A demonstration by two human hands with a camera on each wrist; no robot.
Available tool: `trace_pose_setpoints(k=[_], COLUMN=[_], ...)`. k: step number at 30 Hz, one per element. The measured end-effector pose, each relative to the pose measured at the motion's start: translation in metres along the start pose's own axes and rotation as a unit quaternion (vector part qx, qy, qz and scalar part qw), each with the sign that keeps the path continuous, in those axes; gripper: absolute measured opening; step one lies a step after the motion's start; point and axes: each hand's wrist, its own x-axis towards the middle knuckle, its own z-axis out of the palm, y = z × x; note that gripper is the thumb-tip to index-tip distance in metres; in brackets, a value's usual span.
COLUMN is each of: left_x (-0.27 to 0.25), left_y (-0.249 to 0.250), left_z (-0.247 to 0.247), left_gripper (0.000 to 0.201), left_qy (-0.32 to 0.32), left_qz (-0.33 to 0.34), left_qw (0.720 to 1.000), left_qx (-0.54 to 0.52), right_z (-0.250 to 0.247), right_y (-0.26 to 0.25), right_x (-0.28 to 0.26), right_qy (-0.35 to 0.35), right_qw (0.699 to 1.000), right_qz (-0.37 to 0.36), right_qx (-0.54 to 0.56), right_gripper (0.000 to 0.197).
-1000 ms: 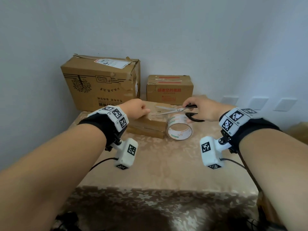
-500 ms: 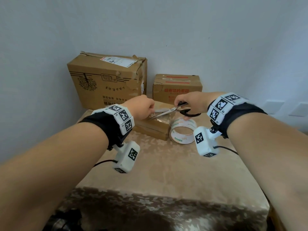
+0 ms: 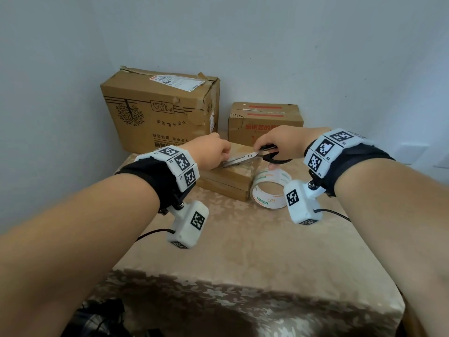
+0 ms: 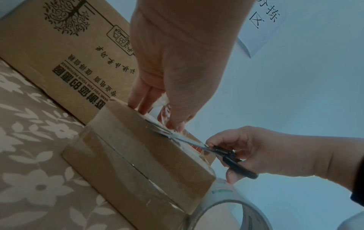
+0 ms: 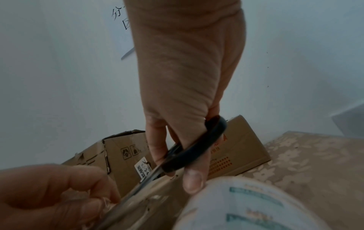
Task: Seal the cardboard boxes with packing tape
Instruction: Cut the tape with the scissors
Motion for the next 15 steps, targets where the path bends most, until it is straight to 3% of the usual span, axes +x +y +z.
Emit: trace_pose_setpoints(k=[6, 10, 15], left_x=[0.0002, 0.0, -0.0005], left_y=[-0.0004, -0.0028, -0.0037], left_z=[0.0021, 0.004, 0.0059], left_gripper=[0.014, 0.016, 0.017], left_qy=[-0.005, 0.004, 0.002], left_qz=[0.011, 0.014, 0.01], left_qw=[1.0, 1.0, 1.0], left_qx=[0.012, 0.001, -0.002], right_z=[0.0052, 0.006, 0.0095], right_y=[0.0038, 0.003, 0.0044], right_x=[-0.0031, -0.0031, -0.0047], right_qy=[0.023, 0.003, -0.023], right_qw=[0.999, 0.999, 0.995], right_qz=[0.003, 0.008, 0.014], right_qx=[0.044, 0.044, 0.099], right_gripper=[0.041, 0.04, 0.055])
